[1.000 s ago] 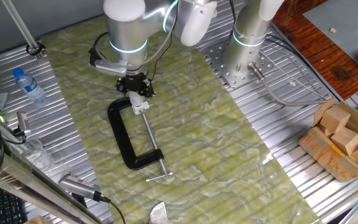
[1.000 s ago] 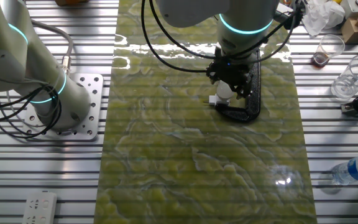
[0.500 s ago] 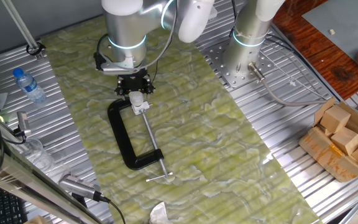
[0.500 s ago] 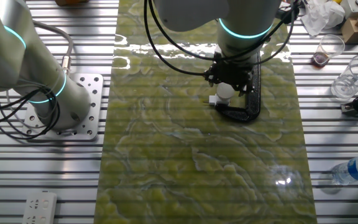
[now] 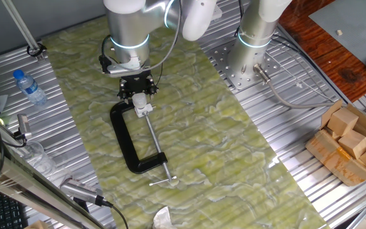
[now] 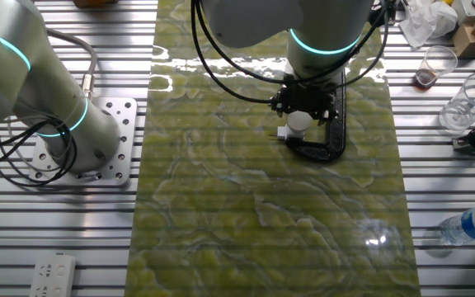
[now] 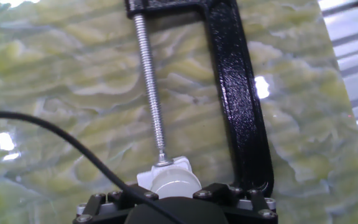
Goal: Install the light bulb by rotating it
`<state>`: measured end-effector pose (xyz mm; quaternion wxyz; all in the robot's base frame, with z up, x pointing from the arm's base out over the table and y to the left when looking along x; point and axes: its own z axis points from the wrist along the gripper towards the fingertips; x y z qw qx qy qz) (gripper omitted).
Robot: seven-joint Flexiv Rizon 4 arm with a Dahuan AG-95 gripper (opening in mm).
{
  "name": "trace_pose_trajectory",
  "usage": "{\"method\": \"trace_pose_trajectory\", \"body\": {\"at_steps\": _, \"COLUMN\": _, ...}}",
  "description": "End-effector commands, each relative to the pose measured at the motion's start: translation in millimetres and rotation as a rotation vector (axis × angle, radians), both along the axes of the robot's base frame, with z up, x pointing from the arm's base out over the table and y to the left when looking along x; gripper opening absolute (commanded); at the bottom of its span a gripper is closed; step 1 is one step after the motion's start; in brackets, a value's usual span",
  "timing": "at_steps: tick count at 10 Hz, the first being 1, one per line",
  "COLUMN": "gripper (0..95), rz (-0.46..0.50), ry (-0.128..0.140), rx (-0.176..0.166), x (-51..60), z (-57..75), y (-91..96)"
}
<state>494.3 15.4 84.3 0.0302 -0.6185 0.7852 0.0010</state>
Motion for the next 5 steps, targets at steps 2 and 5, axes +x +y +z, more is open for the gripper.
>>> {"method": "trace_pose_trajectory", "body": {"at_steps": 2, "gripper": 76.0, "rz": 0.006, "ry": -0.002, "rx": 0.004, "x": 0.7, "z": -3.6, "y": -0.7}}
{"method": "trace_pose_trajectory", "body": {"at_steps": 5, "gripper": 76.0, "rz": 0.019, "ry": -0.002, "rx": 0.000, "x": 2.2, "z": -3.1, "y": 0.8}}
